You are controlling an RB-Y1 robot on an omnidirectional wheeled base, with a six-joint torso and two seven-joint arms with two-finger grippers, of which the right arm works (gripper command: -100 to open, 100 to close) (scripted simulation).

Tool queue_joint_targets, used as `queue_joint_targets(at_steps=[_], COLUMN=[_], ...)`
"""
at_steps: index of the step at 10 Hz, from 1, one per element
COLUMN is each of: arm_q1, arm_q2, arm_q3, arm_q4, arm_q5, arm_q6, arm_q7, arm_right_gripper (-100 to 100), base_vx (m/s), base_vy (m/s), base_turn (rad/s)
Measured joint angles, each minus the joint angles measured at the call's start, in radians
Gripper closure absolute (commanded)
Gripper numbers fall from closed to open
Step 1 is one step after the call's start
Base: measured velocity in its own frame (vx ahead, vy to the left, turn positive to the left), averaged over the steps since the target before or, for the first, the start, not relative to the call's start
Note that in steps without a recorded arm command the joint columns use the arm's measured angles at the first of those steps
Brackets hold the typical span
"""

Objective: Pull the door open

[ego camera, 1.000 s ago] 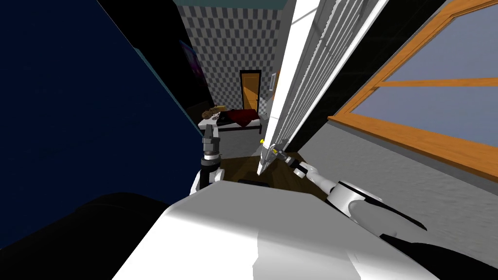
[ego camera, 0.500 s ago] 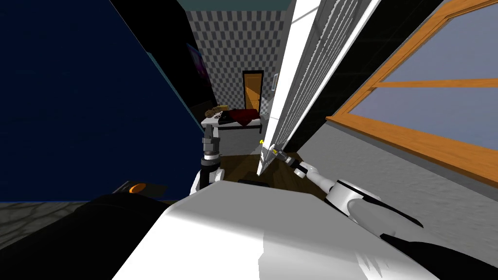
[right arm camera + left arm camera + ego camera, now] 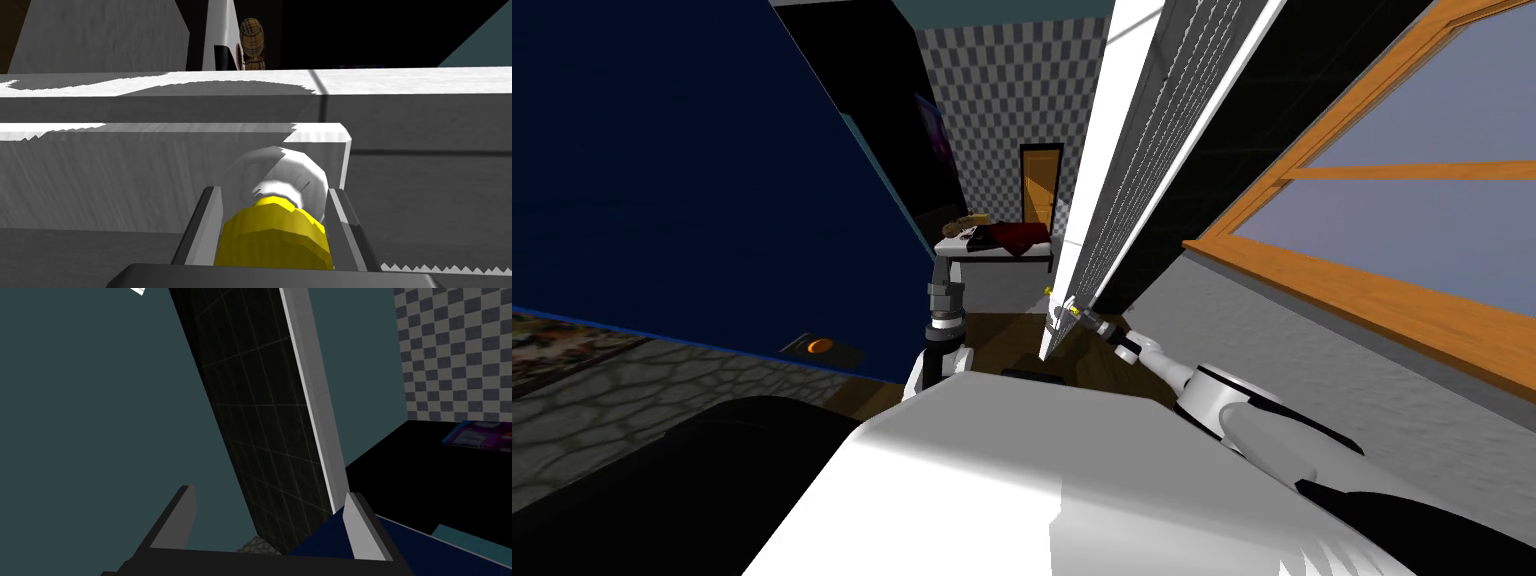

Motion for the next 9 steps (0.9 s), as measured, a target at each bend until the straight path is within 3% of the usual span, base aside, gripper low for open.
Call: queue_joint_targets(at_steps=[9], arm_q1=[-0.038], arm_q2=[0.028], arm_q3=[0.048], arm_q4=[0.049], arm_q5=[-0.009], arm_q6=[-0.037], arm_q7=[-0.008], arm_right_gripper=[100], base_vx=[-0.083], base_vy=[-0.168], base_turn=[0.103])
